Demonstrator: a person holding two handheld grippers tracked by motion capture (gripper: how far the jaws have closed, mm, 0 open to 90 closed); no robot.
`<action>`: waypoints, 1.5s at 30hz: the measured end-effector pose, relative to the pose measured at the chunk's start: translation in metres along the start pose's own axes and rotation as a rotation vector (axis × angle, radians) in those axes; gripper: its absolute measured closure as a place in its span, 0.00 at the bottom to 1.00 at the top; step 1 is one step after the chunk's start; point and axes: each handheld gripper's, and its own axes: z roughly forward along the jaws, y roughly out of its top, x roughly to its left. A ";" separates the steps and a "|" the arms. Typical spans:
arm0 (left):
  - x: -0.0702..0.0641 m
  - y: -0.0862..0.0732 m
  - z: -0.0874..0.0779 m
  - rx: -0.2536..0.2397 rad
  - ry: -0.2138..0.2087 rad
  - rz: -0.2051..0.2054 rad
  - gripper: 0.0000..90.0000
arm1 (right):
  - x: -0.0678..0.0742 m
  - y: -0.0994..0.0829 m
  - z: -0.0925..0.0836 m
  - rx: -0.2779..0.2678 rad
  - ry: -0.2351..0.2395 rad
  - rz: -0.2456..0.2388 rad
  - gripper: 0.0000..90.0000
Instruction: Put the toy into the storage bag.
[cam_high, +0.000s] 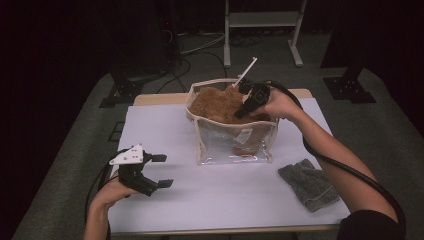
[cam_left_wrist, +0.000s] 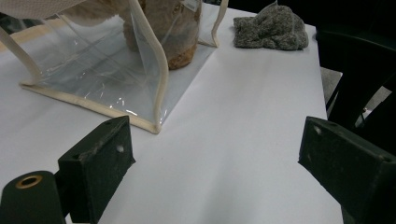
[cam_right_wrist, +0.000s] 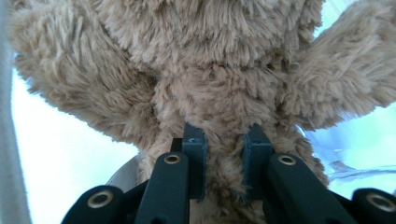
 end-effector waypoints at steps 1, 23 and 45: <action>0.000 0.000 0.000 -0.001 0.000 0.000 0.10 | 0.000 -0.001 0.001 0.006 0.000 -0.004 0.84; -0.002 0.001 0.002 0.003 0.001 -0.001 0.10 | 0.005 0.002 0.013 0.074 -0.044 -0.045 0.76; -0.006 0.002 0.004 0.017 0.004 0.011 0.10 | 0.004 -0.020 -0.054 -0.197 -0.045 -0.021 0.50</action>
